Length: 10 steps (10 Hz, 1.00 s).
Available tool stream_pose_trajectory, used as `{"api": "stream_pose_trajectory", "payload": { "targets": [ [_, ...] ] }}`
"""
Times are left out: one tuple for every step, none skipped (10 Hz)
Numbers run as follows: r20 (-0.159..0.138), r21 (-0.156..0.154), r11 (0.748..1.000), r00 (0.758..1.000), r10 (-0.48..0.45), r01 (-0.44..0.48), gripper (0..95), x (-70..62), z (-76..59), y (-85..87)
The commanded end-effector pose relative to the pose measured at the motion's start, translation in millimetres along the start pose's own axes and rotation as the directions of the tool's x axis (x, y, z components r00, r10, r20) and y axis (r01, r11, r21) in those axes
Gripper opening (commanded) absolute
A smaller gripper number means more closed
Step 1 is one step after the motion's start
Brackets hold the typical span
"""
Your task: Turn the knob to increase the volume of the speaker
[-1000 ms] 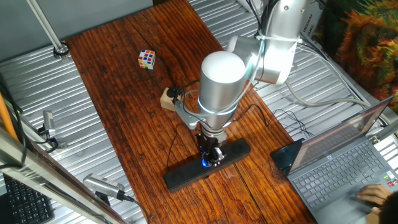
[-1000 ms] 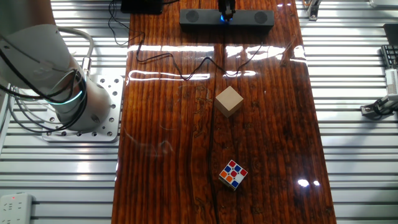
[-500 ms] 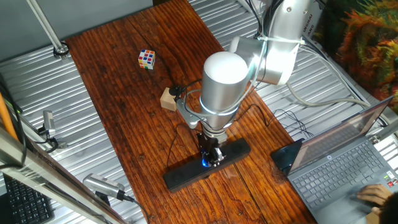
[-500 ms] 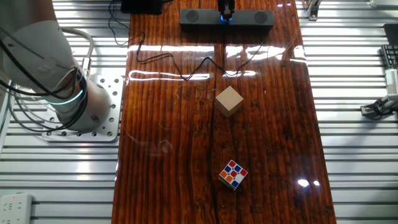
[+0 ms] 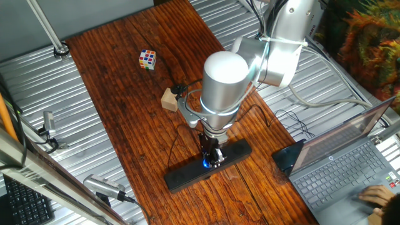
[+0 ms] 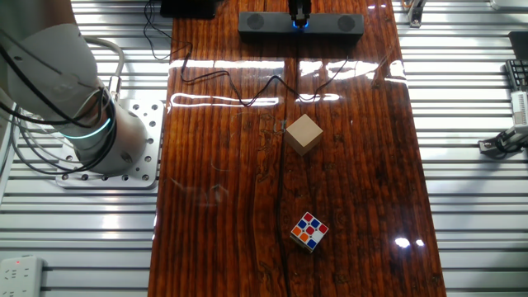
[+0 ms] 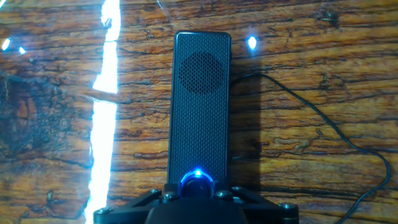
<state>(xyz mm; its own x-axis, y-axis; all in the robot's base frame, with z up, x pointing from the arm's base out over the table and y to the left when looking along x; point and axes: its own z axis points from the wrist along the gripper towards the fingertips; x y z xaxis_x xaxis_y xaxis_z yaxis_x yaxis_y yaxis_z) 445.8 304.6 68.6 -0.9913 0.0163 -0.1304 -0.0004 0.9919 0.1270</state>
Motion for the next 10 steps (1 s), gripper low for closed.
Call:
{"api": "stream_pose_trajectory", "payload": {
  "targets": [
    [-0.004,-0.006,1.0,1.0,0.03,-0.03,0.0,0.1,-0.2,-1.0],
    [-0.004,-0.014,0.999,0.999,0.043,-0.043,0.0,0.1,-0.2,-1.0],
    [-0.002,-0.024,0.998,0.998,0.062,-0.062,0.0,0.1,-0.1,-1.0],
    [-0.001,-0.017,0.998,0.998,0.063,-0.063,0.0,0.1,0.0,-1.0],
    [0.0,-0.007,0.997,0.997,0.071,-0.071,0.0,0.2,0.2,-1.0],
    [-0.001,-0.001,0.997,0.997,0.078,-0.078,0.0,0.2,0.2,-1.0],
    [-0.001,0.003,0.997,0.997,0.081,-0.081,0.0,0.2,0.2,-1.1],
    [-0.002,0.001,0.996,0.996,0.088,-0.088,0.0,0.2,0.2,-1.1],
    [-0.001,-0.013,0.993,0.994,0.113,-0.113,0.0,0.2,0.2,-1.1],
    [-0.001,-0.02,0.992,0.992,0.126,-0.126,0.0,0.2,0.2,-1.1]
  ]
}}
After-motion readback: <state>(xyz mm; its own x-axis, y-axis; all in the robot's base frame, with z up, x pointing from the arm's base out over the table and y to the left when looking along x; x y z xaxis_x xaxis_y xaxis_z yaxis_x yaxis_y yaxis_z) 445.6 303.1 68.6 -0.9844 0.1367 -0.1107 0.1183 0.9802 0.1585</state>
